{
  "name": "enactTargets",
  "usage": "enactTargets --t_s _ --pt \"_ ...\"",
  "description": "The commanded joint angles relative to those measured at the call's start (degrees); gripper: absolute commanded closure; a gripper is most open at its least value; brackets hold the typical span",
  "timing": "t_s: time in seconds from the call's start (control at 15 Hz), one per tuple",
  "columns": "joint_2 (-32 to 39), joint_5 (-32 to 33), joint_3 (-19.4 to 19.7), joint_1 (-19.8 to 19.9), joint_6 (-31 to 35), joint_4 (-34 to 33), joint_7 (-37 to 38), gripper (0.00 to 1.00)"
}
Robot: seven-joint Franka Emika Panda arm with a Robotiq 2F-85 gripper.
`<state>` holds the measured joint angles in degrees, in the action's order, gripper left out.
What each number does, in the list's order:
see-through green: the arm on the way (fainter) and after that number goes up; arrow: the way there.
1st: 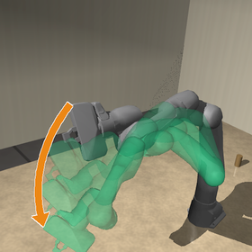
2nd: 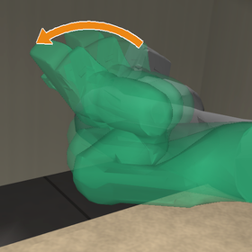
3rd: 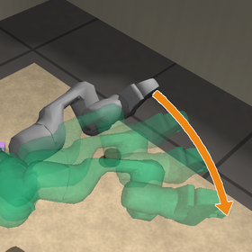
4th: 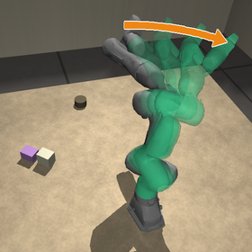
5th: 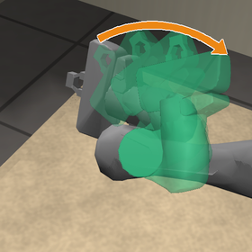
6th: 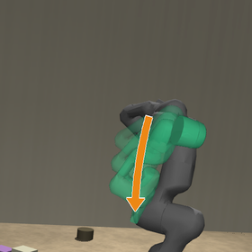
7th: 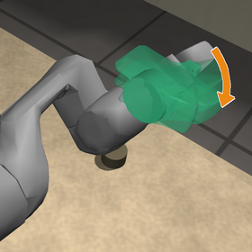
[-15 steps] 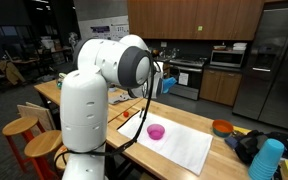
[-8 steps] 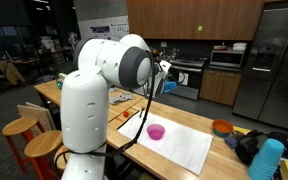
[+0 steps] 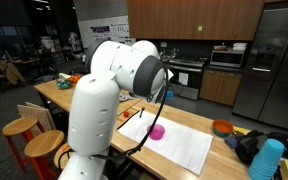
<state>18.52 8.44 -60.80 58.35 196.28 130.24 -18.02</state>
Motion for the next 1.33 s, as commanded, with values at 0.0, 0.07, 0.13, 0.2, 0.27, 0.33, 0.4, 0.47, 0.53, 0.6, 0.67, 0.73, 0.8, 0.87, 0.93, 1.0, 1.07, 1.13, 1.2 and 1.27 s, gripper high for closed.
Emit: enactTargets --t_s 0.0,0.07,0.13,0.2,0.27,0.33,0.4,0.47,0.53,0.6,0.67,0.73,0.8,0.87,0.93,1.0,1.07,1.13,1.2,1.27 --pt "3.17 3.15 -5.56 6.58 -2.99 -0.17 1.07 0.99" --pt "1.84 1.62 -2.49 3.24 -1.65 0.01 0.42 0.95" --pt "2.48 2.09 -3.41 4.46 -2.06 0.01 0.42 0.95" --pt "2.85 2.48 -3.91 5.23 -2.17 0.01 0.42 0.95" --pt "3.0 2.59 -4.16 5.54 -2.21 0.01 0.42 0.95" --pt "3.04 2.59 -4.24 5.55 -2.23 0.01 0.42 0.95" --pt "3.04 2.59 -4.33 5.53 -2.26 0.02 0.42 0.95" --pt "1.56 2.33 -2.98 4.46 -1.86 0.11 -0.1 0.99" --pt "1.59 2.41 -2.81 4.25 -1.93 0.04 -0.3 0.99" --pt "4.08 2.81 -5.16 5.86 -2.37 -0.08 0.71 0.99" --pt "6.24 3.26 -6.68 7.11 -1.38 -0.3 1.27 0.99" --pt "7.91 3.52 -8.14 8.34 -1.49 -0.58 1.92 0.99" --pt "9.2 3.34 -9.38 9.39 -0.78 -0.53 2.83 0.99" --pt "11.36 3.88 -11.29 11.04 -0.9 -0.55 3.5 0.99" --pt "13.52 4.27 -12.81 12.58 -1.17 -0.91 4.03 0.99" --pt "14.98 4.18 -13.7 13.41 -1.28 -0.77 4.4 0.99" --pt "16.23 4.85 -14.31 13.99 -1.91 -0.6 3.85 0.99" --pt "11.27 3.06 -11.65 11.63 -1.72 -0.05 3.93 0.99" --pt "11.76 6.48 -10.66 11.41 -1.56 -0.24 6.97 0.95" --pt "11.95 6.49 -10.39 11.41 -1.56 -0.23 6.95 0.95"
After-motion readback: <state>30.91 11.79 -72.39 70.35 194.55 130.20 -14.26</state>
